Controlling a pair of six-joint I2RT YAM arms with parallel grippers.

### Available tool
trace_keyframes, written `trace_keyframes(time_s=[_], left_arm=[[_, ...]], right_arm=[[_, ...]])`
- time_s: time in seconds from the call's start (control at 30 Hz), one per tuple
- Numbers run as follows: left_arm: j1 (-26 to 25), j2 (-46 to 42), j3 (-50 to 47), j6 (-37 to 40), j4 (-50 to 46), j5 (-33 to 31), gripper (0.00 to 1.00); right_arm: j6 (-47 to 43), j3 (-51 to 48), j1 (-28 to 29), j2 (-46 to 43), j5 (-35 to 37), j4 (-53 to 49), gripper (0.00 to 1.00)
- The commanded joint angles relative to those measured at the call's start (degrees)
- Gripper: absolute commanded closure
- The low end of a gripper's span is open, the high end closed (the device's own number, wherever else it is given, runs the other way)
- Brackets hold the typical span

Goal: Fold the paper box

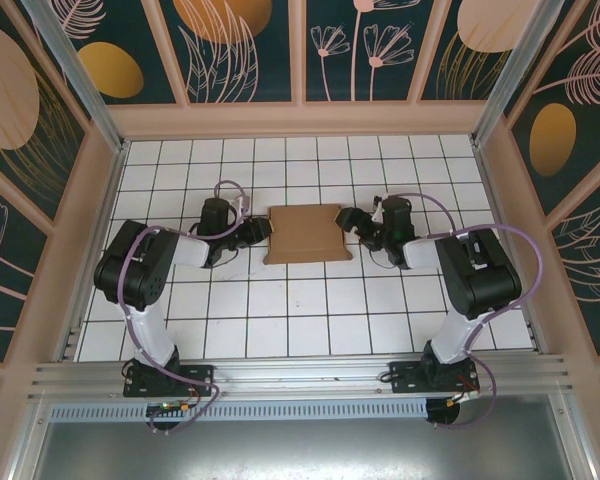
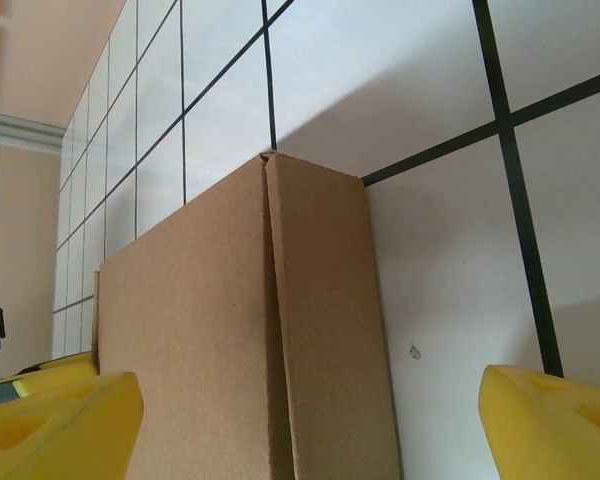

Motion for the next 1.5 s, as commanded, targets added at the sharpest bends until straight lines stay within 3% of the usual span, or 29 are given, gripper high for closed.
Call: trace_keyframes(time_s=[0.0, 0.37, 0.57, 0.93, 1.13, 1.3, 1.47], left_arm=[[1.88, 1.85, -2.5, -2.29, 4.11, 3.45, 0.72], [7.57, 6.48, -7.95, -9.63, 19.07, 12.49, 0.76], [9.07, 9.3, -9.58, -12.79, 23.94, 12.86, 0.8], [9.76, 9.21, -9.58, -10.79, 21.9, 12.49, 0.81], [9.78, 9.37, -9.49, -10.23, 21.35, 12.47, 0.8], [9.79, 8.89, -8.98, -9.03, 19.4, 11.62, 0.8], [9.79, 8.8, -8.96, -8.84, 18.9, 11.29, 0.8]], right_arm=[[-0.02, -1.61, -0.06, -1.83, -0.62, 1.65, 0.12], [2.52, -2.69, 0.25, -0.97, -5.28, 5.56, 0.09], [4.05, -1.48, 1.05, 0.82, -8.29, 7.2, 0.08], [6.85, 1.08, 3.1, 5.5, -17.37, 14.02, 0.1], [11.61, 1.55, 3.73, 7.88, -20.65, 21.33, 0.24], [12.76, 1.44, 3.81, 7.65, -22.62, 24.33, 0.21], [13.19, -3.03, 2.83, 3.63, -16.68, 27.59, 0.14]])
